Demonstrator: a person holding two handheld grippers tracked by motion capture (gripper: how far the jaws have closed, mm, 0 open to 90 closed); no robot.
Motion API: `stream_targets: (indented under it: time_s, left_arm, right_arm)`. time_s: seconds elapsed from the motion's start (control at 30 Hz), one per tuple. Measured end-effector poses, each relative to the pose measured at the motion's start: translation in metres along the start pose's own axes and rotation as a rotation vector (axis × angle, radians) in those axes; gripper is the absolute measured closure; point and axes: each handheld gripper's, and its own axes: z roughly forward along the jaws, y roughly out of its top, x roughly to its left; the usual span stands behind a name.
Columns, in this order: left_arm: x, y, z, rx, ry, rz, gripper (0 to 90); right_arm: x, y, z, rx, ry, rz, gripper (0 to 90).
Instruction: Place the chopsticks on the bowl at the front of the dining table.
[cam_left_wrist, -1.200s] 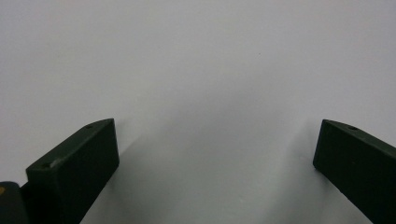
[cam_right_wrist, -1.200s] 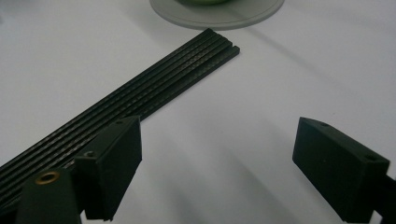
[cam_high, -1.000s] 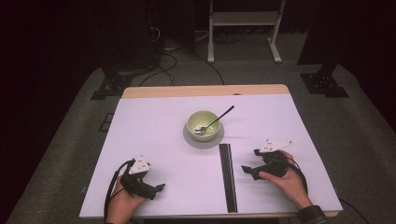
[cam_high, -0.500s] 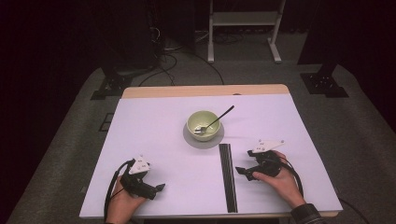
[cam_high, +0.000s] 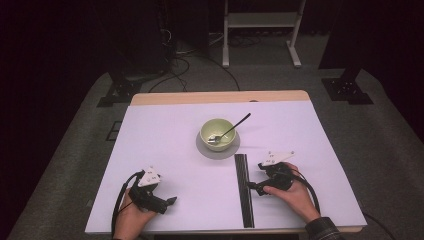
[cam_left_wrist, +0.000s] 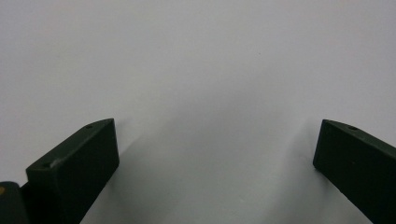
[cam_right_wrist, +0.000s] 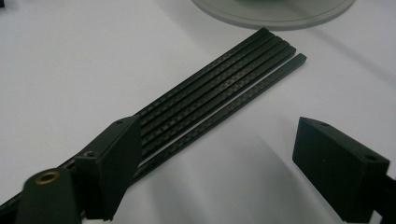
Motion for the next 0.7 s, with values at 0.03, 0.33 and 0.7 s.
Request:
stream_targets:
  time_s: [0.03,0.33,0.7]
  left_arm:
    - [0.0,0.0,0.0,0.0,0.0,0.0,0.0]
    - [0.0,0.0,0.0,0.0,0.0,0.0,0.0]
    - [0.0,0.0,0.0,0.0,0.0,0.0,0.0]
  right_arm:
    - [0.0004,0.0,0.0005,0.002,-0.001,-0.001,14.2]
    - [0.0033,-0.0006,0.0057,0.036,-0.023,-0.039,14.2]
    - [0.003,-0.0023,0.0051,0.05,-0.048,-0.055,14.2]
